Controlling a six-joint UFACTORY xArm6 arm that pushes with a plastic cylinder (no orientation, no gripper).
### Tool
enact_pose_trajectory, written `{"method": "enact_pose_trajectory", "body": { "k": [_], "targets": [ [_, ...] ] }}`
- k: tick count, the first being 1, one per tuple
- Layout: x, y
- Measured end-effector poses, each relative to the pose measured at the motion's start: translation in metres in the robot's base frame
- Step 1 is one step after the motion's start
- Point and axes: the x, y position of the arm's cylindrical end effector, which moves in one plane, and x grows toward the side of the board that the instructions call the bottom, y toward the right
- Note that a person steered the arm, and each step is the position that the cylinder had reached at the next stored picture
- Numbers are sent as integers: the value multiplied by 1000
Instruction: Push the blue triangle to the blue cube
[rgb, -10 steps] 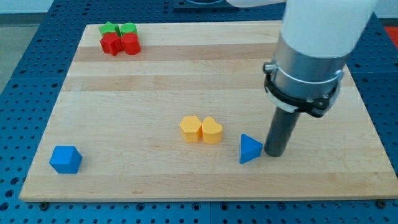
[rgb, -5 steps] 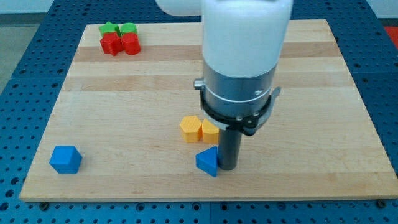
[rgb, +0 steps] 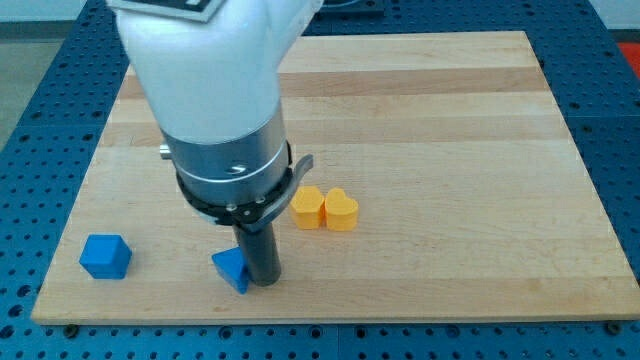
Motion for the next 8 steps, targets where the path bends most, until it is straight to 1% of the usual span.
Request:
{"method": "enact_pose_trajectory", "body": {
  "k": [3,4,6,8],
  "targets": [
    [2,-51],
    [3,-52],
    [20,-58],
    [21,-87]
  ]
}}
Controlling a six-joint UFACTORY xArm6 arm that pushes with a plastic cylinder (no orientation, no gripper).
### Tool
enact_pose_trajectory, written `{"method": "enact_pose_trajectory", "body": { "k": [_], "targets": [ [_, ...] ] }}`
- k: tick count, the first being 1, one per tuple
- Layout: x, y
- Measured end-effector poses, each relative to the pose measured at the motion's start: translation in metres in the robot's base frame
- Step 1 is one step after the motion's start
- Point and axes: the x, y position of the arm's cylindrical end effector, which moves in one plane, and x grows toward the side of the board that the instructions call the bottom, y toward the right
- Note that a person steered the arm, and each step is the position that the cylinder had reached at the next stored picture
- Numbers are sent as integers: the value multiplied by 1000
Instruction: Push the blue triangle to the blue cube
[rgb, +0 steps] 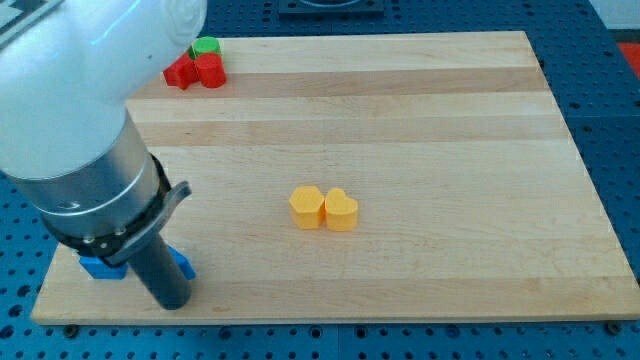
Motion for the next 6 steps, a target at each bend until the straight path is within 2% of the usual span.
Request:
{"method": "enact_pose_trajectory", "body": {
  "k": [6],
  "targets": [
    [-5,-6]
  ]
}}
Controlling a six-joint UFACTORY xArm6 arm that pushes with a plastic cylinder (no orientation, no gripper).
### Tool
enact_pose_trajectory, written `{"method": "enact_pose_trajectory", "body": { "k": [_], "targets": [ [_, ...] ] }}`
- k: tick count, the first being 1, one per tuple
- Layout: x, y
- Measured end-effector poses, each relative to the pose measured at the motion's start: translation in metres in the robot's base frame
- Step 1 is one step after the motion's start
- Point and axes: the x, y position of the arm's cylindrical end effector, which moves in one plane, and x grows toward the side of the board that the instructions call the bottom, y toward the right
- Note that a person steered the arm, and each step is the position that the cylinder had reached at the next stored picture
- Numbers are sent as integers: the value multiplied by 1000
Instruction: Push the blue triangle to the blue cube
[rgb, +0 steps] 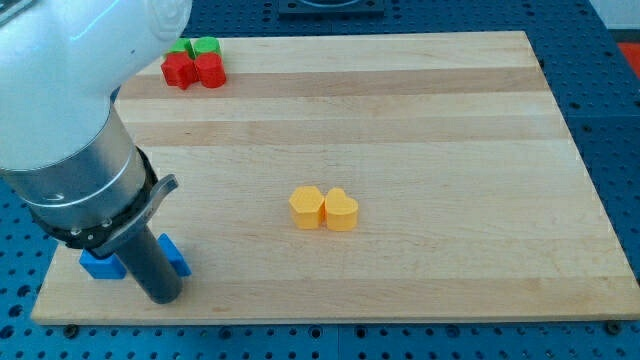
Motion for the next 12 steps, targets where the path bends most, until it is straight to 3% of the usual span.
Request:
{"method": "enact_pose_trajectory", "body": {
  "k": [6,12],
  "targets": [
    [-12,43],
    [-19,33]
  ]
}}
